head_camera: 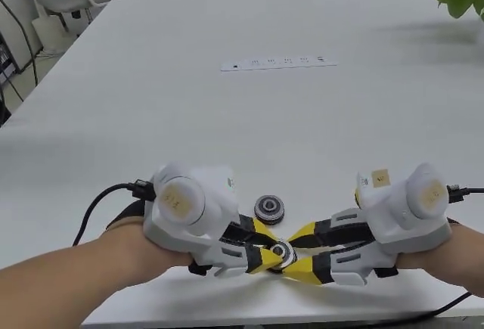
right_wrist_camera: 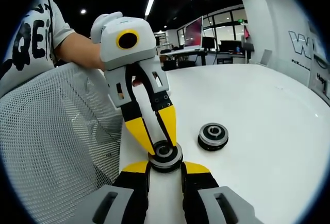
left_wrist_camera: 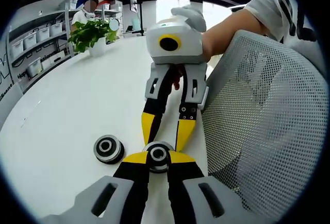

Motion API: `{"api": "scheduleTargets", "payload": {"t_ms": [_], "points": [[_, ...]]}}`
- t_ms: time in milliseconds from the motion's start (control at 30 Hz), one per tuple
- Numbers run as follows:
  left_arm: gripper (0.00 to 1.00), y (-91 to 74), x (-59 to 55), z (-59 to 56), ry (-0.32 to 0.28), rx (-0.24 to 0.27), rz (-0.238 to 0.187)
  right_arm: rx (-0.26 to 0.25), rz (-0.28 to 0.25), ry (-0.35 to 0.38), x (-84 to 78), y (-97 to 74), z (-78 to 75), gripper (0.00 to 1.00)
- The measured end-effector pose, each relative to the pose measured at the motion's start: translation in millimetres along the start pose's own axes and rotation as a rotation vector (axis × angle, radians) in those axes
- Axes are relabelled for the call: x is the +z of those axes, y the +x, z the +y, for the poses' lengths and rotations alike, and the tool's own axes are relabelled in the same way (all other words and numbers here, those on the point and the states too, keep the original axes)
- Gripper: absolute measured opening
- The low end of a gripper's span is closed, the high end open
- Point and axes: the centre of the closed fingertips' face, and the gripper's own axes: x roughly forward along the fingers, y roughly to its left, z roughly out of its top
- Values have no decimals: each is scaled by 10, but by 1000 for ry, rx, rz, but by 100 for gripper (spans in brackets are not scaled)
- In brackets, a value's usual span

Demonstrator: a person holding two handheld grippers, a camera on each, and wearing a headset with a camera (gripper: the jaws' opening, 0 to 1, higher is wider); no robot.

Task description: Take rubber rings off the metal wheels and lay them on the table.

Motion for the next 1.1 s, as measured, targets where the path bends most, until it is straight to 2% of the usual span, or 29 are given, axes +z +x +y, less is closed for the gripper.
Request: {"api": "scheduleTargets", "payload": {"t_ms": [467, 567, 1100], "points": [[8, -1, 1, 2, 1, 2, 0, -13, 7, 22, -34, -39, -5, 15], [8, -2, 0, 3, 0, 2, 0, -19, 22, 12, -63, -54, -16, 9], [8, -4, -2, 1, 2, 2, 0, -23, 19, 67, -66, -46, -21, 1]]}}
